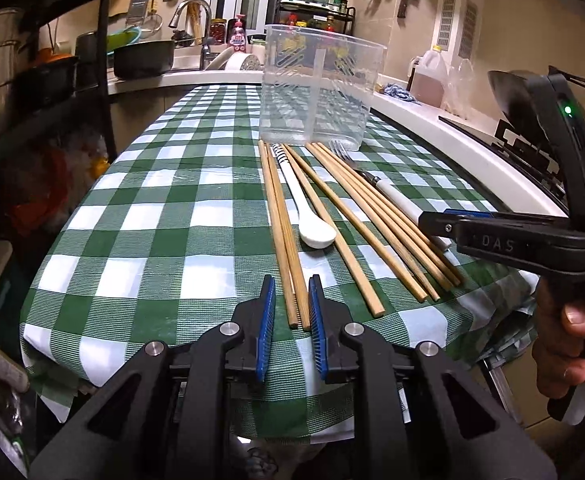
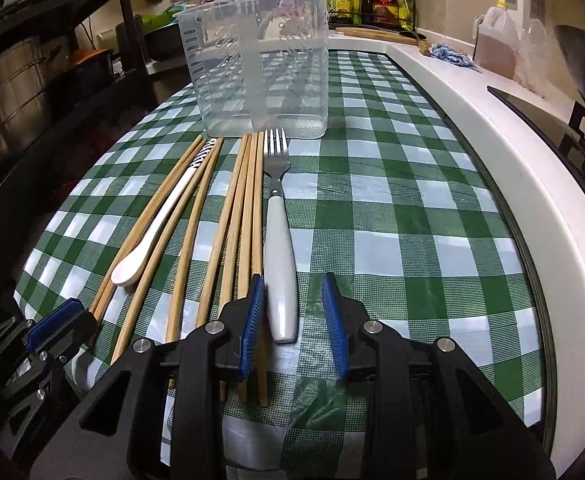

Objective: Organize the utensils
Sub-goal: 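Close the left tool on a bamboo chopstick while the right tool grasps the white-handled fork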

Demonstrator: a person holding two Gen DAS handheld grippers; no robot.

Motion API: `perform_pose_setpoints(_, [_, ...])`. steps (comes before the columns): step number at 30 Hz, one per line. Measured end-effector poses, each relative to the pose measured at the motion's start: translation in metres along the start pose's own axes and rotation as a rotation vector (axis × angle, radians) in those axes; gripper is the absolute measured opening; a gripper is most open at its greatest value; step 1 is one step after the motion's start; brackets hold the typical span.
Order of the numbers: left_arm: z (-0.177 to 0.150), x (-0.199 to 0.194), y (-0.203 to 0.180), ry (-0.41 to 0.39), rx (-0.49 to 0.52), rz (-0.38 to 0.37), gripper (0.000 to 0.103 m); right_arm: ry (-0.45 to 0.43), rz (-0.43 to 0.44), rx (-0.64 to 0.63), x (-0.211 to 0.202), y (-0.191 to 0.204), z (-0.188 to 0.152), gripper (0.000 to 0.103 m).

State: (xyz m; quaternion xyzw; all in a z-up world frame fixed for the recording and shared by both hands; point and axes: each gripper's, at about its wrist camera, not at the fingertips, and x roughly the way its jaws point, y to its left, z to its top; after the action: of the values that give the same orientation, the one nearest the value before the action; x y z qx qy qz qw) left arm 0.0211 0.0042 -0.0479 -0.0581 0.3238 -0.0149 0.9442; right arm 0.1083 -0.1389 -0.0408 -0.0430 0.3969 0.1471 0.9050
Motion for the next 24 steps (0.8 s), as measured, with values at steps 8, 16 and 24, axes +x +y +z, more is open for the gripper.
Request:
perform_pose_setpoints(8, [0.001, 0.005, -0.002, -0.011, 0.027, 0.047, 0.017, 0.018, 0.017, 0.012, 0.006, -0.005, 0.002, 0.018])
perform_pose_setpoints(16, [-0.005, -0.007, 0.021, -0.022, -0.017, 0.060, 0.011, 0.065, 0.012, 0.084, -0.009, -0.018, -0.007, 0.018])
perform_pose_setpoints(24, [-0.008, -0.007, 0.018, -0.040, 0.006, 0.075, 0.012, 0.052, -0.026, 0.121, -0.016, -0.028, -0.020, 0.021])
